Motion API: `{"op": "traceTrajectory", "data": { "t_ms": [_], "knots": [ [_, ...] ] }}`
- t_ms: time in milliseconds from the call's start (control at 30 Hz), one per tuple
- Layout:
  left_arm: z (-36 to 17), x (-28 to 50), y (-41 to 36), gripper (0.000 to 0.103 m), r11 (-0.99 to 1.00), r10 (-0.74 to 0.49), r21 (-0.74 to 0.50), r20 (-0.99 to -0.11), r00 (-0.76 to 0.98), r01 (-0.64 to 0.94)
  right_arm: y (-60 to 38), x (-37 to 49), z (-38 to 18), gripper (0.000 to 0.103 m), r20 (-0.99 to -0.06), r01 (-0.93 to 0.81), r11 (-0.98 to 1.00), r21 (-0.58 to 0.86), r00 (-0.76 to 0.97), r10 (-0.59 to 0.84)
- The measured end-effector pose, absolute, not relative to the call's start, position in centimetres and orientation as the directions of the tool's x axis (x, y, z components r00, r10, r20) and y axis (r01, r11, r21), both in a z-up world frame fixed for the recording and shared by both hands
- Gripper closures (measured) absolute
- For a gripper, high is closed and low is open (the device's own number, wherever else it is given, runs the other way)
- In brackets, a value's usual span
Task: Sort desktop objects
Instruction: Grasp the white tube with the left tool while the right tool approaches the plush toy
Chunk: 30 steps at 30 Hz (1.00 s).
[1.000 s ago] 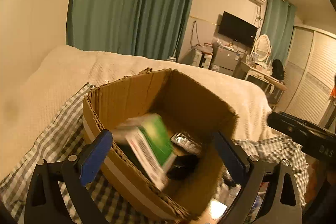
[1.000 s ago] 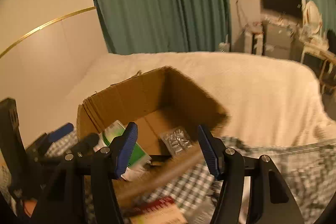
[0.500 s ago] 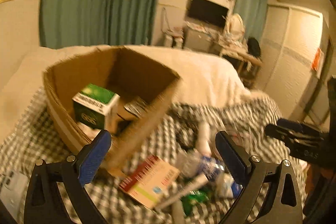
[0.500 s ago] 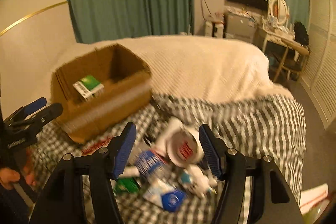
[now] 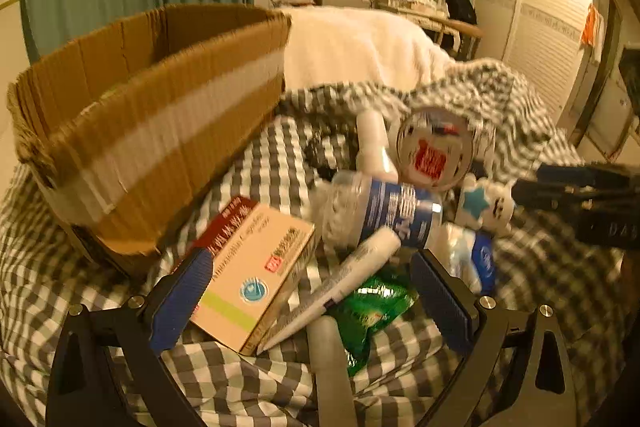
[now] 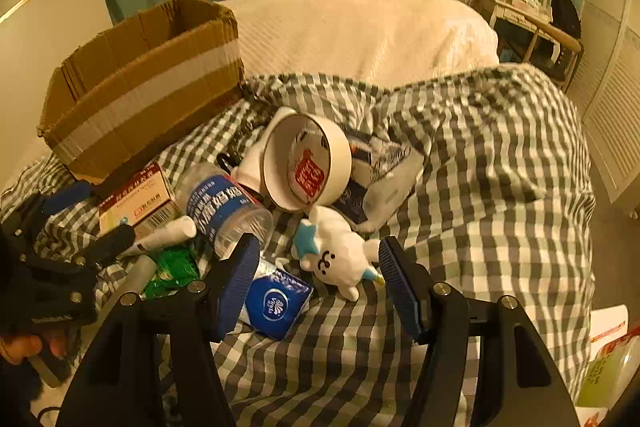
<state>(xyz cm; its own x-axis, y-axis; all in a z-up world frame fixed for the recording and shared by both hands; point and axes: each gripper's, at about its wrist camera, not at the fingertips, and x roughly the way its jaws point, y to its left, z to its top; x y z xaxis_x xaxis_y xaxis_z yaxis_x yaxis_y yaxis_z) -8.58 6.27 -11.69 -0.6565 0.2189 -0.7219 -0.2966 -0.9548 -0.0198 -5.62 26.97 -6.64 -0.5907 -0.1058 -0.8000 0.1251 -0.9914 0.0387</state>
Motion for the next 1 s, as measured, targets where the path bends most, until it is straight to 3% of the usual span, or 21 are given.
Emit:
{"op": "traceTrajectory", "data": {
  "t_ms": [167, 367, 467, 600, 667, 900, 1000],
  "knots": [
    [-13.4, -8.8, 7.0, 0.004, -0.941, 0.218, 0.000, -0.763, -0.608, -0.337, 26.5, -6.5, -8.0, 0.041, -0.834, 0.117, -0.992, 0.037, -0.544, -0.095],
    [-14.5, -9.0, 7.7, 0.016, -0.930, 0.213, 0.021, -0.784, -0.583, -0.368, 26.2, -7.6, -9.4, 0.041, -0.865, 0.076, -0.997, 0.010, -0.500, -0.046],
    [-14.5, -9.0, 8.1, 0.029, -0.920, 0.225, 0.027, -0.781, -0.582, -0.392, 26.2, -8.1, -9.9, 0.041, -0.875, 0.054, -0.998, 0.015, -0.483, -0.040],
    [-14.7, -9.4, 8.5, 0.059, -0.908, 0.231, 0.036, -0.789, -0.569, -0.418, 26.0, -8.4, -10.7, 0.041, -0.883, 0.021, -1.000, -0.007, -0.469, -0.003],
    [-14.8, -9.7, 8.7, 0.068, -0.903, 0.248, 0.017, -0.795, -0.554, -0.430, 25.9, -8.5, -10.8, 0.041, -0.883, 0.013, -1.000, -0.009, -0.469, 0.002],
    [-15.0, -10.6, 9.0, 0.069, -0.901, 0.262, 0.000, -0.797, -0.545, -0.434, 25.8, -10.1, -12.2, 0.031, -0.903, -0.017, -1.000, 0.003, -0.430, 0.004],
    [-14.9, -10.4, 8.9, 0.070, -0.899, 0.269, -0.003, -0.793, -0.546, -0.439, 25.8, -10.3, -12.6, 0.034, -0.903, -0.014, -1.000, -0.002, -0.429, 0.008]
  ]
}}
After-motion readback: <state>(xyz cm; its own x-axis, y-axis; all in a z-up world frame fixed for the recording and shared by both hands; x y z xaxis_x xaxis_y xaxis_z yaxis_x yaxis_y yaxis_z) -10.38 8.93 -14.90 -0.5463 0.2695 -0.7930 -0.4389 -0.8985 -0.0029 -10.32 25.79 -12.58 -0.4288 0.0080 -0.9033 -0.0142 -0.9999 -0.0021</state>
